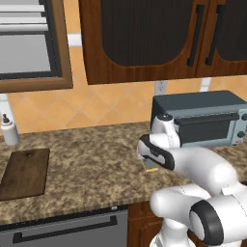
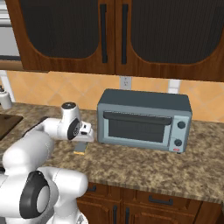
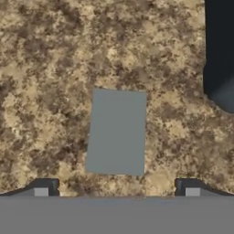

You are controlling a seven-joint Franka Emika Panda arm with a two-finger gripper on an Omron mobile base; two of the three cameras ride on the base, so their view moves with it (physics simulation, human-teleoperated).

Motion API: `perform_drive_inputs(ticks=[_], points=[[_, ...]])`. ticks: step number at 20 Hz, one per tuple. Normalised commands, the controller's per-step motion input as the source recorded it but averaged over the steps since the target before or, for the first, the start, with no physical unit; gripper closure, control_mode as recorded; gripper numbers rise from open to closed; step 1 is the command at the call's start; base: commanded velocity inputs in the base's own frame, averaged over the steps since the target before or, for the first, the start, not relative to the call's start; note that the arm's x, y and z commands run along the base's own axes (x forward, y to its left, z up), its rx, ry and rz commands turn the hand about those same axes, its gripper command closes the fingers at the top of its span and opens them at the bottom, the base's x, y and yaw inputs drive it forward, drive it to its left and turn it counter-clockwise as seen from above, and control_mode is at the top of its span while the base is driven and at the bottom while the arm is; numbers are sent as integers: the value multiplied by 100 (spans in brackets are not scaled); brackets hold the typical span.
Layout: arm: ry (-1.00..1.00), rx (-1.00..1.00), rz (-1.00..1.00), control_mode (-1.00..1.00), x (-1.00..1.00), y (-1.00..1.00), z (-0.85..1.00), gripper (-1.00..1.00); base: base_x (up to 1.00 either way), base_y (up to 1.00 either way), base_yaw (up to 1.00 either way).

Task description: Pick up the sponge from the counter and clean the cutting board by briefly scrubbing or pressing down on the cutting board. Once finished, release the sponge.

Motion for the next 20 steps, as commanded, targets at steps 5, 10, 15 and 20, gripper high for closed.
perform_drive_inputs(ticks=[5, 10, 15, 20], points=[[11, 0, 0, -100, 25, 4, -29, -100, 0, 0, 0], [9, 0, 0, -100, 29, 6, -25, -100, 0, 0, 0], [7, 0, 0, -100, 20, 1, -26, -100, 0, 0, 0], [4, 0, 0, -100, 10, 0, -31, -100, 0, 0, 0]])
